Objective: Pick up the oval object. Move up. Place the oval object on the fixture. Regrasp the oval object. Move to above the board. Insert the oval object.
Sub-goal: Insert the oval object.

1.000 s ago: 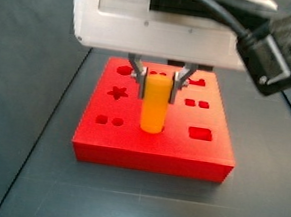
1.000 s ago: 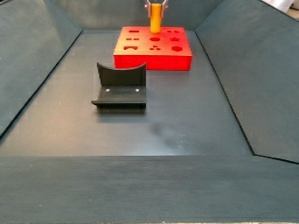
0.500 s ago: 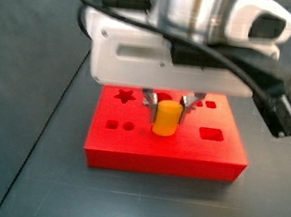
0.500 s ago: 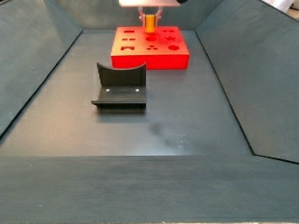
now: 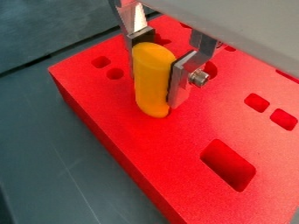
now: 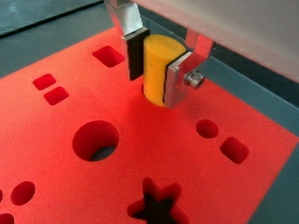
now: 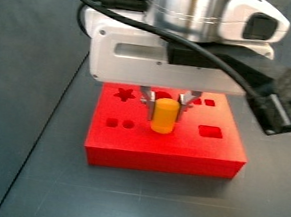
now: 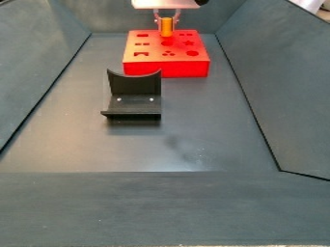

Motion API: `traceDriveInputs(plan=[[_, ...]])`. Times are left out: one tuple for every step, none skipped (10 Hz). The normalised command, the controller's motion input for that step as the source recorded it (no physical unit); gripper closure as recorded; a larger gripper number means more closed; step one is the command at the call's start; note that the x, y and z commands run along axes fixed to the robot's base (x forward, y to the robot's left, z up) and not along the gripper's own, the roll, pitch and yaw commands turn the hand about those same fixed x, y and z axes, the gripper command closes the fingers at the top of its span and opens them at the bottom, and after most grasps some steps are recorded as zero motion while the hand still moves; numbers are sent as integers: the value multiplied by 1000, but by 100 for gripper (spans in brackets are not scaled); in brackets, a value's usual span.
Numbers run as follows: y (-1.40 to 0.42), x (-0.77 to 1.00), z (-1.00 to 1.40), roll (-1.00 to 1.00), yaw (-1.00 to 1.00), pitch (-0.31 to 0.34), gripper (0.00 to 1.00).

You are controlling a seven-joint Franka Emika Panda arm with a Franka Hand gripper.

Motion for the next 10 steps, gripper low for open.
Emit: traceDriveInputs(plan=[[217, -806, -483, 34, -374, -83, 100], [106, -577, -334, 37, -271, -60, 100], [0, -171, -131, 14, -149, -11, 100], [0, -57, 0, 0, 0, -36, 100], [-26, 51, 0, 0, 0, 0, 100], [-340, -543, -677, 336, 26, -46, 100], [-377, -429, -751, 303, 0, -34, 100], [-37, -171, -360, 0, 6, -156, 100], [0, 0, 0, 0, 0, -6, 100], [0, 0, 0, 0, 0, 0, 100]])
